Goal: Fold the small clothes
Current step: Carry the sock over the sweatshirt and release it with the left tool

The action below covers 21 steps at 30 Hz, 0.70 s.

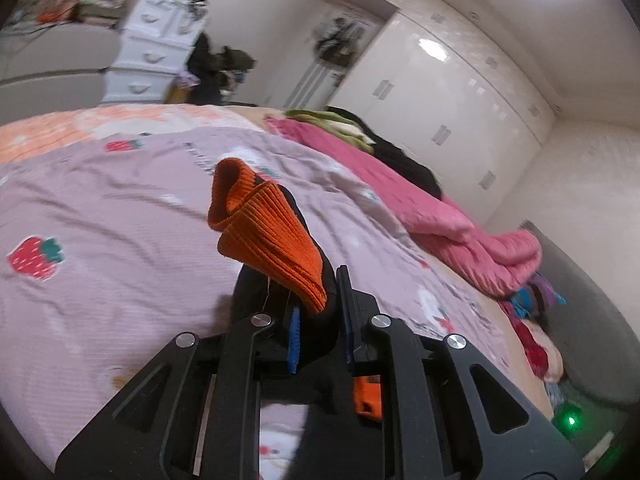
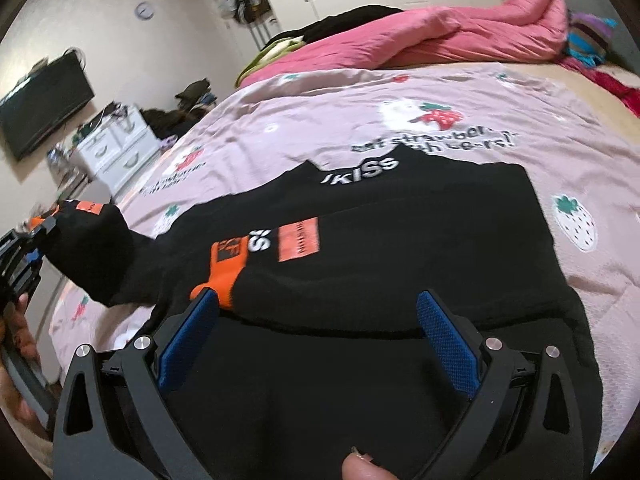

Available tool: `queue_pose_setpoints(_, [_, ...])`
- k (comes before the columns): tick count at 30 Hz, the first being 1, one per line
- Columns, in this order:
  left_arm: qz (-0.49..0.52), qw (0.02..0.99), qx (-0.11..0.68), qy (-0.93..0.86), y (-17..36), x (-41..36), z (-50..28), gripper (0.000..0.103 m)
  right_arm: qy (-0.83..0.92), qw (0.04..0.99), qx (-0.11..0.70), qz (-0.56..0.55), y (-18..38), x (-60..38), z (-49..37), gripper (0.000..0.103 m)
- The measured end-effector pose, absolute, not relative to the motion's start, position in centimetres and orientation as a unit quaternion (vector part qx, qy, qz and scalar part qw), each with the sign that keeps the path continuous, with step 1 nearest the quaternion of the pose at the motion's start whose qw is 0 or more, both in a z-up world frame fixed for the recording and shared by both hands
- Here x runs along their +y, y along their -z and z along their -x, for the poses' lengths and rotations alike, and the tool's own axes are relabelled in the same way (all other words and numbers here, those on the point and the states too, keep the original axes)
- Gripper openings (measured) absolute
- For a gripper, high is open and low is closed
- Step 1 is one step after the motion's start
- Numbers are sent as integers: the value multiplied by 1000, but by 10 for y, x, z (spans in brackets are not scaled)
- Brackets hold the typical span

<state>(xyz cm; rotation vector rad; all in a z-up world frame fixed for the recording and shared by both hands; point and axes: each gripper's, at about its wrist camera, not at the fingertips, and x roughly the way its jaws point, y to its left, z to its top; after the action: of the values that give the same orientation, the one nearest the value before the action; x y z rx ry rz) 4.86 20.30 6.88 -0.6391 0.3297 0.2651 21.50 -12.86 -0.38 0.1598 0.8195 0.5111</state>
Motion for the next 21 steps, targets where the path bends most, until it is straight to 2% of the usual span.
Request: queue_pose_setpoints(21, [244, 937, 243, 59, -70, 94, -133, 8, -186, 898, 374, -140, -7, -200, -232, 99])
